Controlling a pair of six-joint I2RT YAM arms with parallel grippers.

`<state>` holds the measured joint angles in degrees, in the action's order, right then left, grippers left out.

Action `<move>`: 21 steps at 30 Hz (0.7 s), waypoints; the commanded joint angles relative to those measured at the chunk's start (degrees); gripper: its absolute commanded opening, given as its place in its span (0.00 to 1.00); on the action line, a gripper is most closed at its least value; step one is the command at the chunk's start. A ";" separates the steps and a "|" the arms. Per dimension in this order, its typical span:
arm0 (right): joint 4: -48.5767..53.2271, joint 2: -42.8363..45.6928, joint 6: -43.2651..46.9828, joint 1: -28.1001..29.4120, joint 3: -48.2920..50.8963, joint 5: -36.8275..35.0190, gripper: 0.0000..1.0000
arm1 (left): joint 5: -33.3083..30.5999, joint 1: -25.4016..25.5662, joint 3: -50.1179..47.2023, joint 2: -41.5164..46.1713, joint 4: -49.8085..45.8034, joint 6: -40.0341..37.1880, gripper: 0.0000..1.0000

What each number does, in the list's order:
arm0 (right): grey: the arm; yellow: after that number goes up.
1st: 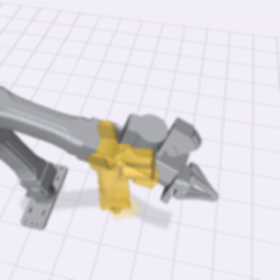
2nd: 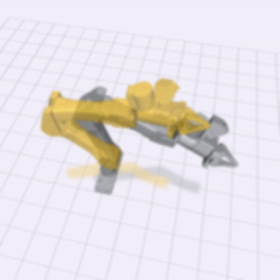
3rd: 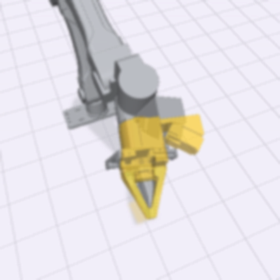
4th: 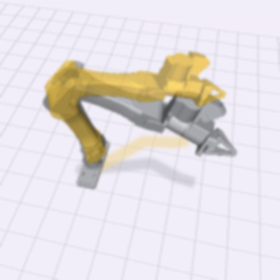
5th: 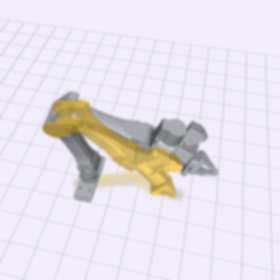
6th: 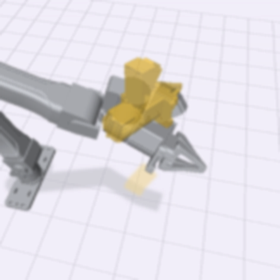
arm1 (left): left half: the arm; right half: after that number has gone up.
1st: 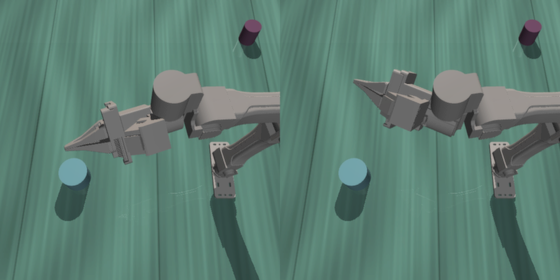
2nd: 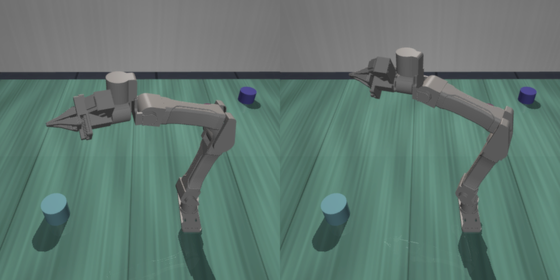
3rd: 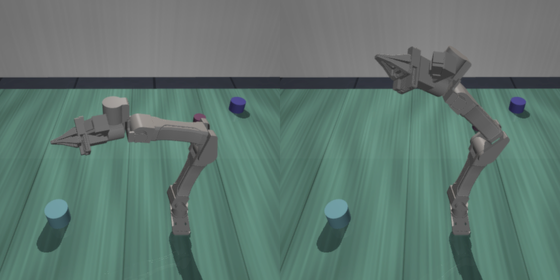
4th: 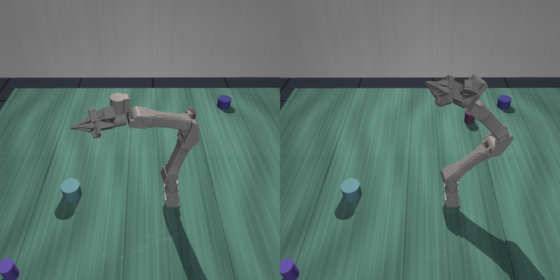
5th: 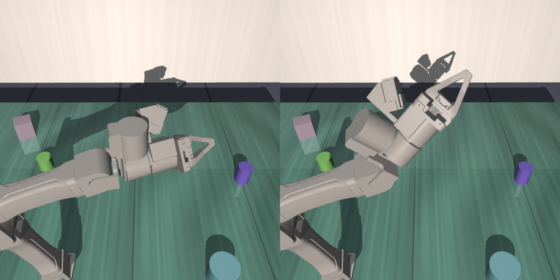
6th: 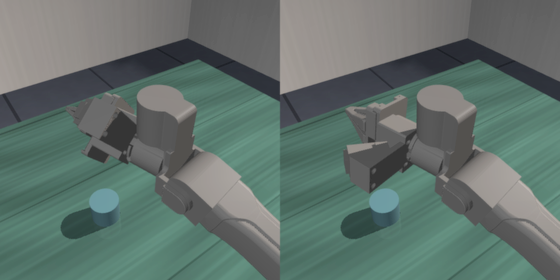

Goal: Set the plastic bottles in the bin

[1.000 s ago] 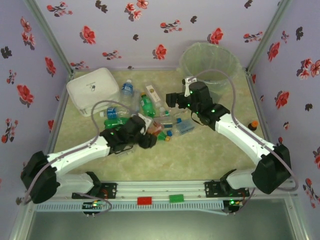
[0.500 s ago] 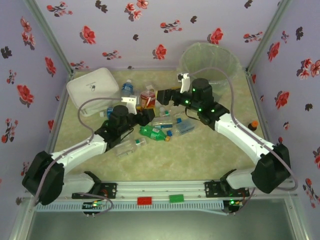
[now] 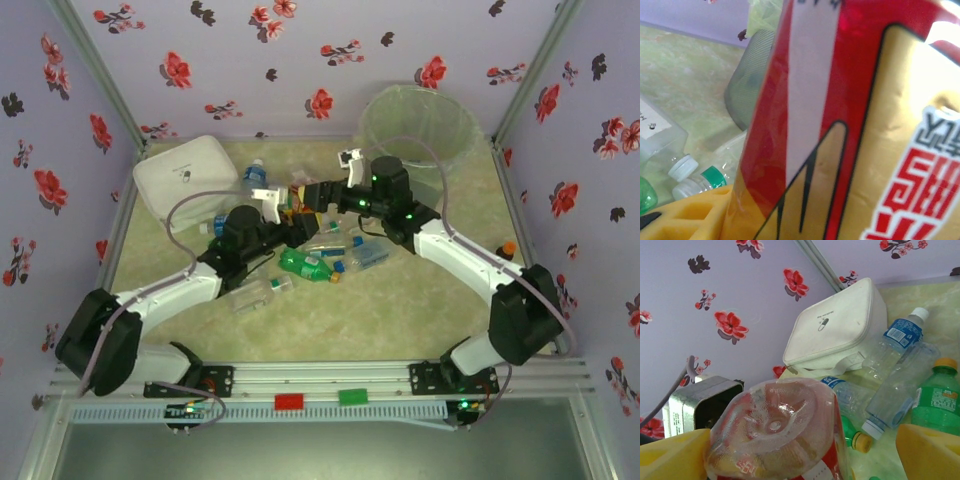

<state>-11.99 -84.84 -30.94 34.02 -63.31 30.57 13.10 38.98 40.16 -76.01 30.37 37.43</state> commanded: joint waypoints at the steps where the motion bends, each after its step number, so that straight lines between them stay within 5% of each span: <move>1: -2.50 -1.37 -1.47 0.34 -2.16 2.05 0.92 | 1.96 -0.27 2.54 -0.76 1.01 0.09 0.43; 8: -1.93 -3.39 -1.53 0.39 -3.45 2.13 0.79 | 2.50 -0.16 3.08 -1.21 0.66 0.11 0.44; 12: -1.88 -4.06 -1.44 0.43 -3.94 2.04 0.60 | 2.69 -0.18 3.01 -1.16 0.26 -0.14 0.47; 16: -2.16 -4.09 -1.44 0.27 -3.78 0.81 0.46 | 2.72 -0.18 2.52 -0.68 0.30 -0.14 0.60; 21: 2.24 -3.09 0.90 -1.28 -5.06 -1.70 0.46 | 2.22 -0.86 1.32 0.90 0.52 0.62 0.87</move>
<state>-12.05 -88.51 -31.83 33.98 -65.91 31.29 14.41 38.68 41.41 -77.21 28.75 37.52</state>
